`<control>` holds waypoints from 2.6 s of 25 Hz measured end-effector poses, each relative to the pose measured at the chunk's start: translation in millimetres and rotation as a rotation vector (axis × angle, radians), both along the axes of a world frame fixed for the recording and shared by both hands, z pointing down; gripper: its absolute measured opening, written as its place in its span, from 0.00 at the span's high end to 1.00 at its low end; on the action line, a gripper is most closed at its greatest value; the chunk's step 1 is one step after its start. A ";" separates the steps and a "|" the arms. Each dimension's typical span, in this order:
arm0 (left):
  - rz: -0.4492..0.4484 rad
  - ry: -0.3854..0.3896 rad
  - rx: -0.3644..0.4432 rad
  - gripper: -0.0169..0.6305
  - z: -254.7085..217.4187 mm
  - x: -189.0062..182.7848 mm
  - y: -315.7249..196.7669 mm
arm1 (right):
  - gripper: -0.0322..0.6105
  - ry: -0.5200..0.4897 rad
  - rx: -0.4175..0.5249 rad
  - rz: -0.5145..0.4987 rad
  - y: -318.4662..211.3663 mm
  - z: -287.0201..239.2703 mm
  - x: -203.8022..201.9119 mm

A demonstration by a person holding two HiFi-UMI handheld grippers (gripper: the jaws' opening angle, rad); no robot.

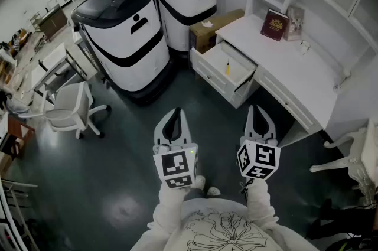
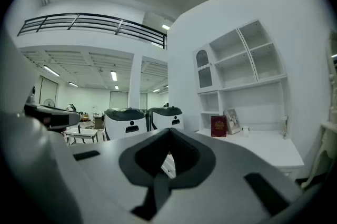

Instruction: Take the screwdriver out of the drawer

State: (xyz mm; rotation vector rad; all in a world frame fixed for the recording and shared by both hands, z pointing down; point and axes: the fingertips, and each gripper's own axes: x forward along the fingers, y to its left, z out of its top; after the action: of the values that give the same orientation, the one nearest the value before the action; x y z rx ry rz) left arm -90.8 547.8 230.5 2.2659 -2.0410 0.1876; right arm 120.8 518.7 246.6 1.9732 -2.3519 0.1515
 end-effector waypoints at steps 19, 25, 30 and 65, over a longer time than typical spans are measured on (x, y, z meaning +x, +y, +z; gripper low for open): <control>0.016 0.002 -0.019 0.96 16.4 -36.9 -36.9 | 0.95 -0.003 -0.009 0.019 -33.4 14.8 -35.7; 0.016 0.011 -0.042 0.96 29.6 -44.6 -47.1 | 0.95 0.003 -0.029 0.026 -42.6 26.0 -42.8; 0.013 0.017 -0.064 0.96 40.7 -44.4 -68.2 | 0.95 -0.009 -0.046 0.028 -61.7 36.5 -43.0; -0.062 0.011 -0.128 0.96 70.8 33.1 -393.3 | 0.75 0.000 -0.127 -0.140 -406.7 69.2 9.1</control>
State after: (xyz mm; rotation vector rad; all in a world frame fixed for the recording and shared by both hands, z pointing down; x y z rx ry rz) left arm -57.7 154.4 301.3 2.1217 -2.0282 0.2921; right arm 129.9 112.0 315.8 1.7463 -2.4050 0.2846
